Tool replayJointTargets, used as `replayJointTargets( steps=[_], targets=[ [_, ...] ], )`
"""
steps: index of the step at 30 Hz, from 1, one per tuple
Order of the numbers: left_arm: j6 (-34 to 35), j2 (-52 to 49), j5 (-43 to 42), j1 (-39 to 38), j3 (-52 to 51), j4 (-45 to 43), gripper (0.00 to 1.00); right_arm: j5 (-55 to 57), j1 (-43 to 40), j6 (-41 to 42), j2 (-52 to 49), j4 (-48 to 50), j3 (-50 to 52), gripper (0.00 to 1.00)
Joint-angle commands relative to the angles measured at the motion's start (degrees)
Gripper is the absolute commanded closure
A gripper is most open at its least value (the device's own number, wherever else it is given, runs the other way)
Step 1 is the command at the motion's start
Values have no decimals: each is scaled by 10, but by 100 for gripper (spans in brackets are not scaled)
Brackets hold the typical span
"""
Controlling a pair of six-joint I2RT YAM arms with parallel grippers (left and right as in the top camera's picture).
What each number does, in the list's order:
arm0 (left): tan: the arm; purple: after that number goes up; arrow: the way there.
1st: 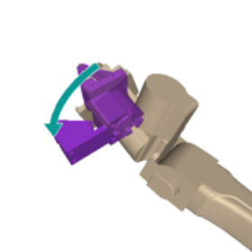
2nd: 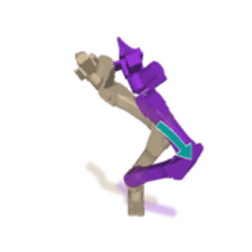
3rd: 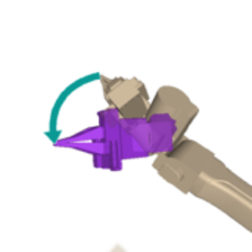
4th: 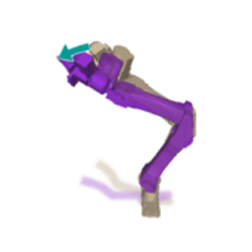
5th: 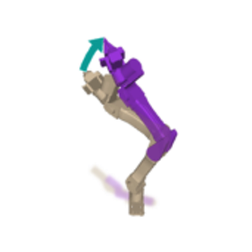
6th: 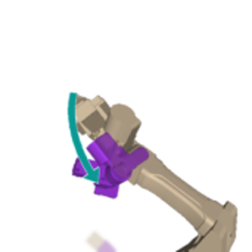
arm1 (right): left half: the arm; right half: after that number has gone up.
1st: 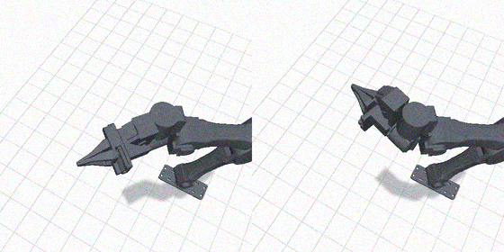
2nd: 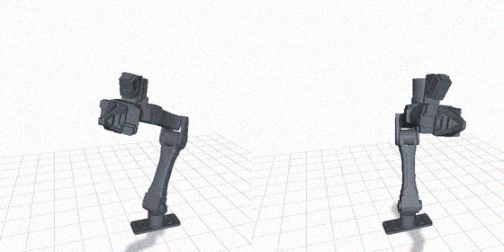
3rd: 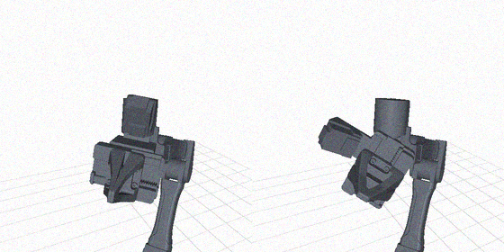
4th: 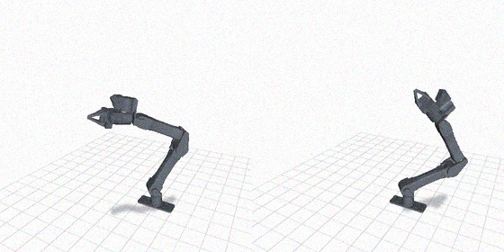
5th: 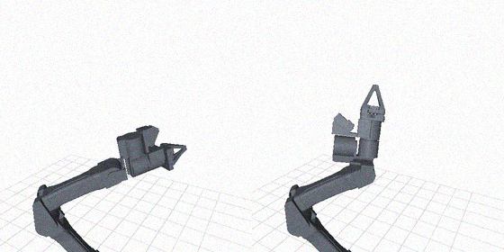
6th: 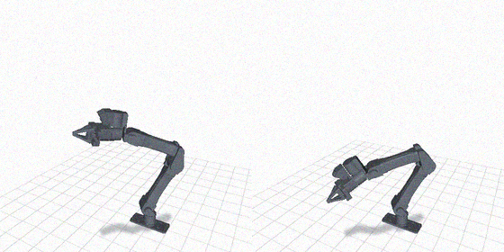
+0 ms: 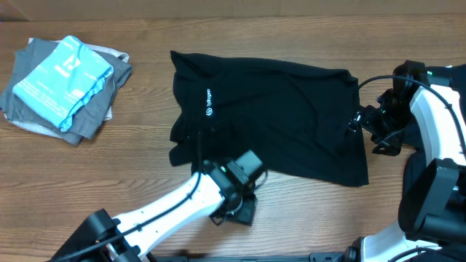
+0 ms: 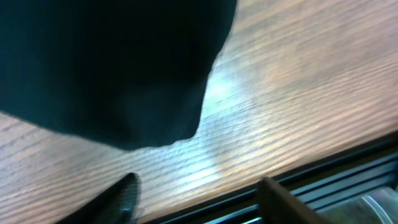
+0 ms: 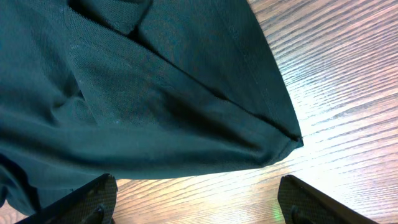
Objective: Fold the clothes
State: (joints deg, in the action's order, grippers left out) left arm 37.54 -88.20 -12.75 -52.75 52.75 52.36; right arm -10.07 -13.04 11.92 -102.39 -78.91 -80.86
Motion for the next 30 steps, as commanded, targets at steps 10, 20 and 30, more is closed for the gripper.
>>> replayJointTargets(
  steps=[10, 20, 30],
  targets=[
    [43, -26, 140, -64, -5, -16, 25, -1, 0, -5, 10, 2, 3, 9],
    [43, -115, 134, -64, -5, -33, 37, -1, -1, -5, 10, 6, 3, 8],
    [40, -114, 166, -60, 5, 5, 65, -1, -1, -5, 10, 6, 3, 8]
  ],
)
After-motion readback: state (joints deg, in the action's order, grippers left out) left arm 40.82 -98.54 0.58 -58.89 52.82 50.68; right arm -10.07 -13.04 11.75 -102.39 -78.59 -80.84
